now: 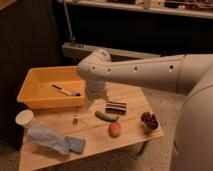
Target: Wipe tray with eraser
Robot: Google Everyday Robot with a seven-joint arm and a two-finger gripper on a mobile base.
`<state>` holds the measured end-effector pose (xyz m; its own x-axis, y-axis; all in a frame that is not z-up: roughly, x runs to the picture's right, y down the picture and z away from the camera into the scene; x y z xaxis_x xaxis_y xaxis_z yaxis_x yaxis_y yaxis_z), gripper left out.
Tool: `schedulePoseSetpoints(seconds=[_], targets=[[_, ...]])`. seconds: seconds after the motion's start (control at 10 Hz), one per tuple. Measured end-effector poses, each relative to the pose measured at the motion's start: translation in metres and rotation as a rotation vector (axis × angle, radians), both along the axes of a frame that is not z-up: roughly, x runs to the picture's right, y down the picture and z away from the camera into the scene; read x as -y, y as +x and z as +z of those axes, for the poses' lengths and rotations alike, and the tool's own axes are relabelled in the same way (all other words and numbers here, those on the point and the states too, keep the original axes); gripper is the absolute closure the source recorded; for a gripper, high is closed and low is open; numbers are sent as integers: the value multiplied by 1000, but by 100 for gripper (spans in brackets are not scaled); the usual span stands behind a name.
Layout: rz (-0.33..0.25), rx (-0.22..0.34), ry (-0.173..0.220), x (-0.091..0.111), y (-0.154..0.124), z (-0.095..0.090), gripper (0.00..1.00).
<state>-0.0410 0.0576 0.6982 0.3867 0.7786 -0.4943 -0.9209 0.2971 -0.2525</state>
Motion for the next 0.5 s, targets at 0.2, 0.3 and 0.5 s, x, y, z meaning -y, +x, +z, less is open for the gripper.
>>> schedulePoseSetpoints(seconds=[0.2, 0.3, 0.5], targets=[[-15, 14, 8, 3, 6, 0, 35], [-25, 24, 11, 1, 4, 2, 35], [-85, 95, 61, -4, 20, 16, 35]])
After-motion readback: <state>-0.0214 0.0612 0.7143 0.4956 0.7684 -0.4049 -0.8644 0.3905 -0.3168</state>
